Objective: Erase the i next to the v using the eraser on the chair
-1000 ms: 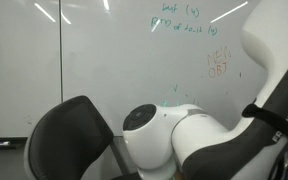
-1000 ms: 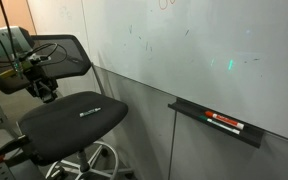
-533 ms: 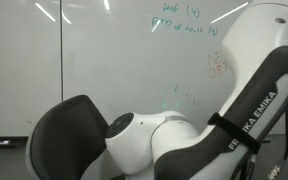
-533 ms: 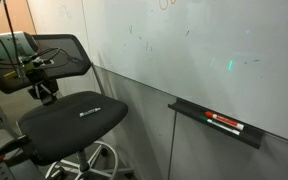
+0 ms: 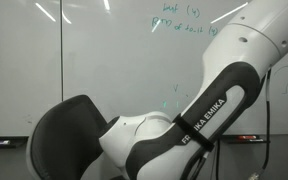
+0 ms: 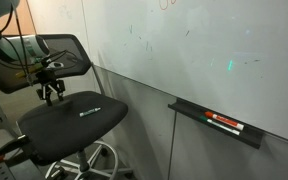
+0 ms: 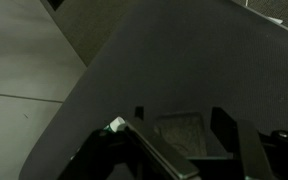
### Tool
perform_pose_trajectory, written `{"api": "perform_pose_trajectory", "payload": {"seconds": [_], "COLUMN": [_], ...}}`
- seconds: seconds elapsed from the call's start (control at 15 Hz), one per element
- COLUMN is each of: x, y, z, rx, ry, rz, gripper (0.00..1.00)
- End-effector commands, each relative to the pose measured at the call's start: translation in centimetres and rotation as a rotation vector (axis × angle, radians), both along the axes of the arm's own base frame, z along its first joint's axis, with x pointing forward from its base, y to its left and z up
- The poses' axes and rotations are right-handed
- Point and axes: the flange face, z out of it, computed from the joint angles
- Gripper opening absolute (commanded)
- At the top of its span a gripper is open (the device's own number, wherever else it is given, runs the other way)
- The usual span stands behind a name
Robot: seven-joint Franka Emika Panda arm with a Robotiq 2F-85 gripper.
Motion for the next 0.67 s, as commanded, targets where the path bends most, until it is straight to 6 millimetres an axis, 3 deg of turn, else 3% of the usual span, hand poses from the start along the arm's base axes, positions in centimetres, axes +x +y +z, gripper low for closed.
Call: {"api": "perform_pose_trajectory", "payload": {"seconds": [0.0, 0.33, 0.4, 0.6], "x": [1.2, 2.5, 1.7, 2.3], "y": [0.6, 0.2, 0.2, 0.1], "z": [-0.1, 0.8, -0.1, 0.1], "rx": [-0.027, -0.016, -0.019, -0.017], "ry": [0.044, 0.039, 0.029, 0.022], "rz": [-0.02, -0.066, -0.045, -0.056], "gripper": [1.0, 1.0, 1.0, 1.0]}}
